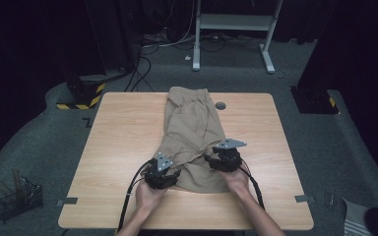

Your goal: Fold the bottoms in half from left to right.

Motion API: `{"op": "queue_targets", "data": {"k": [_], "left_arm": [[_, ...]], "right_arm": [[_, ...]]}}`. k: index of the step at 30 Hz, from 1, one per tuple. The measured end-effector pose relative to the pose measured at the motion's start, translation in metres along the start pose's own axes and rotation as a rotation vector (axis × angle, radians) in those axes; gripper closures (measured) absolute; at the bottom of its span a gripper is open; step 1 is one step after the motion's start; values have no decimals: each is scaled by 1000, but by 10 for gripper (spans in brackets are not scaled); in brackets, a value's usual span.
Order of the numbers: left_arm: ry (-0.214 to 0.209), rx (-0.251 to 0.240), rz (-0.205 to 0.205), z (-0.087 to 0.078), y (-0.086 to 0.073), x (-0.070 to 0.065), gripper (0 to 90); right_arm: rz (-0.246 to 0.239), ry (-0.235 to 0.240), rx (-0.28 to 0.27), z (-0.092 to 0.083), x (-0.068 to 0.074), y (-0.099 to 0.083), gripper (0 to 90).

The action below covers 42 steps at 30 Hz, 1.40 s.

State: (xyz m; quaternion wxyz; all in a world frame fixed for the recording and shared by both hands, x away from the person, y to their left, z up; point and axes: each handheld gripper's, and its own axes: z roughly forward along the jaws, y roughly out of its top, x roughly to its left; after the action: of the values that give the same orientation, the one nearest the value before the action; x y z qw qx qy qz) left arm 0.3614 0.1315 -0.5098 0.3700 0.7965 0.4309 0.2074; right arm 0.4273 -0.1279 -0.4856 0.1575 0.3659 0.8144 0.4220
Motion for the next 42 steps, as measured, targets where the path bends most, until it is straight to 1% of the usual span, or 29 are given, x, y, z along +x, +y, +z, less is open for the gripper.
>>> {"op": "queue_targets", "data": {"k": [3, 5, 6, 8, 9, 11, 12, 13, 15, 16, 17, 18, 22, 24, 27, 28, 29, 30, 32, 33, 37, 38, 40, 41, 42], "left_arm": [[22, 9, -6, 0, -3, 3, 483], [36, 13, -2, 1, -4, 4, 484], [39, 16, -1, 2, -4, 4, 483], [45, 16, -1, 3, -6, 3, 484], [49, 21, 7, 3, -6, 3, 483], [60, 26, 13, 3, -8, 4, 483], [63, 28, 14, 3, -9, 4, 484], [67, 30, 15, 3, -10, 4, 484], [76, 30, 21, 3, -12, 4, 484], [78, 32, 24, 2, -14, 4, 484], [85, 27, 36, 1, -16, 3, 484], [87, 24, 37, 1, -16, 3, 484], [98, 26, 57, -2, -19, -1, 484], [103, 22, 69, -5, -21, -3, 489], [112, 16, 74, -12, -27, -3, 517], [118, 16, 69, -15, -30, -1, 521], [120, 14, 58, -17, -33, 1, 526], [118, 11, 34, -20, -36, 4, 527], [106, 5, -7, -24, -41, 11, 528], [105, 4, -12, -25, -42, 12, 528], [99, 0, -30, -27, -45, 14, 526], [99, 1, -32, -28, -45, 14, 522], [95, 2, -42, -27, -44, 15, 504], [93, 3, -42, -27, -44, 17, 492], [92, 4, -46, -27, -44, 18, 485]], "right_arm": [[-25, 20, -8, 7, 7, 14, 508], [-35, 31, -1, 13, 11, 20, 519], [-43, 42, -8, 18, 14, 22, 533], [-48, 62, 10, 25, 18, 26, 562], [-52, 78, 23, 29, 20, 28, 575], [-60, 89, 43, 36, 22, 30, 621], [-71, 89, 57, 39, 22, 31, 668], [-73, 88, 66, 42, 21, 30, 705], [-72, 102, 102, 45, 18, 27, 801], [-69, 109, 115, 46, 16, 25, 852], [-74, 114, 116, 45, 14, 23, 877], [-72, 123, 114, 41, 12, 20, 887], [-91, 130, 84, 27, 8, 16, 892], [-95, 123, 67, 20, 7, 15, 893], [-99, 95, 37, 8, 2, 12, 893], [-102, 79, 30, 4, 0, 10, 893], [-94, 66, 28, 1, -3, 7, 893], [-85, 63, 24, -2, -6, 4, 893], [-50, 53, 32, -8, -15, -7, 892], [-35, 46, 41, -10, -20, -15, 892], [2, 36, 61, -11, -29, -32, 882], [12, 38, 62, -11, -31, -35, 847], [25, 33, 59, -12, -29, -36, 749], [27, 36, 52, -13, -27, -35, 695], [18, 32, 44, -14, -24, -34, 653]]}}
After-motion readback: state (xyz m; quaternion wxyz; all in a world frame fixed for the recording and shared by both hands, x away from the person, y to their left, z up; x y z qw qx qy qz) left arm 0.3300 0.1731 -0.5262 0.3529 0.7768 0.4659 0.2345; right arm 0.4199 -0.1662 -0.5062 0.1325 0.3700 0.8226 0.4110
